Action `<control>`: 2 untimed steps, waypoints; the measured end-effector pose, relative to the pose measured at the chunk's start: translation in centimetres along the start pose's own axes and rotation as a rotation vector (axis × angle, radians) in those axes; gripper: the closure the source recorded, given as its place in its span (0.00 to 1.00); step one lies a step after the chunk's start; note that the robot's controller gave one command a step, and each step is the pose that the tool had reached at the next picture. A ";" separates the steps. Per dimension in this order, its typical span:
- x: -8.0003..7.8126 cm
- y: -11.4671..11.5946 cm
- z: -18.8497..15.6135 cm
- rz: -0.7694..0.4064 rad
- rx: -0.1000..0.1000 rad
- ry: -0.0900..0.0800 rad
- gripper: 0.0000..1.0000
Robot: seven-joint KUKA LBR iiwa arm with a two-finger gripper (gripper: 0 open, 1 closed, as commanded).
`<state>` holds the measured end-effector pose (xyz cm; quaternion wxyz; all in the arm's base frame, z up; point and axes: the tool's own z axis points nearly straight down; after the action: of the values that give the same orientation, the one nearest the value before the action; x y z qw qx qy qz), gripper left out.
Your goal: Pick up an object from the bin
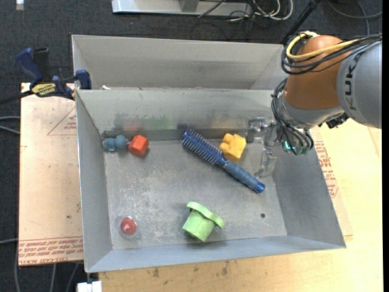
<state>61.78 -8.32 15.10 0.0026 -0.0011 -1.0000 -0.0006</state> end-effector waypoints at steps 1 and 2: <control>2.0 -1.2 8.2 0.162 -0.001 0.000 0.00; 1.8 -1.2 7.9 0.160 0.000 -0.006 1.00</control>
Offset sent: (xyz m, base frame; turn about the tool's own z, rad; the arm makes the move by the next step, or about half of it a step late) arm -0.0191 -0.0131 -0.0785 0.1625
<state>59.92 -9.53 7.22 -0.0005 -0.0811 -0.9967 -0.0003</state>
